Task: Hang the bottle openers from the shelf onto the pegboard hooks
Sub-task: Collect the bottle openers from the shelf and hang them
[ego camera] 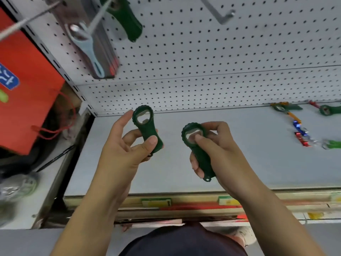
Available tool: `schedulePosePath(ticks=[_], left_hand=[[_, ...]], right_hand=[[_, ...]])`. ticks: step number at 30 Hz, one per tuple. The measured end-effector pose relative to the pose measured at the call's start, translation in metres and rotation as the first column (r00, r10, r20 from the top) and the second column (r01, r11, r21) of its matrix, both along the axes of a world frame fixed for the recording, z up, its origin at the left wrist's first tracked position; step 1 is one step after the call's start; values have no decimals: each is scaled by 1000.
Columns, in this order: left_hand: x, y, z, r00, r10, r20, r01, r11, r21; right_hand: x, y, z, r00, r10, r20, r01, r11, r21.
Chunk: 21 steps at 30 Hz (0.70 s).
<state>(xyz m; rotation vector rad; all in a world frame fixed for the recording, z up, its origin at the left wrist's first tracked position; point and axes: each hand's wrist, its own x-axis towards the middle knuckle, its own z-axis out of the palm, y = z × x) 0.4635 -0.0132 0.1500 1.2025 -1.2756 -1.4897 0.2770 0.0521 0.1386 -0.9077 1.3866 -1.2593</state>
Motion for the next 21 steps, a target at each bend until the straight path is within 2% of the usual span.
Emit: schedulePosePath(ticks=[3,8,14,18,21], left_hand=[[20,-12,7,997,45,-64,-45,999,1],[34,-31,16,965,158,-209,-157,987,20],[46,-40,25,938,202,-283,-211,977,-1],[52,-41,29,926,204,-319,-220,975,-15],[57,-40,29,923,207,-324,-224,975,-16]], right_hand=[[23,-9,19,997,-8,-76,0,995,-100],[46,-20,52,995,52,-82,-73,958,-277],[69,-40,90,990,40,-137,-116,787,-606],[82,-50,107,994,17,-105,-85,721,-688],[87,-57,111,992,-30,-120,-61,724,-687]])
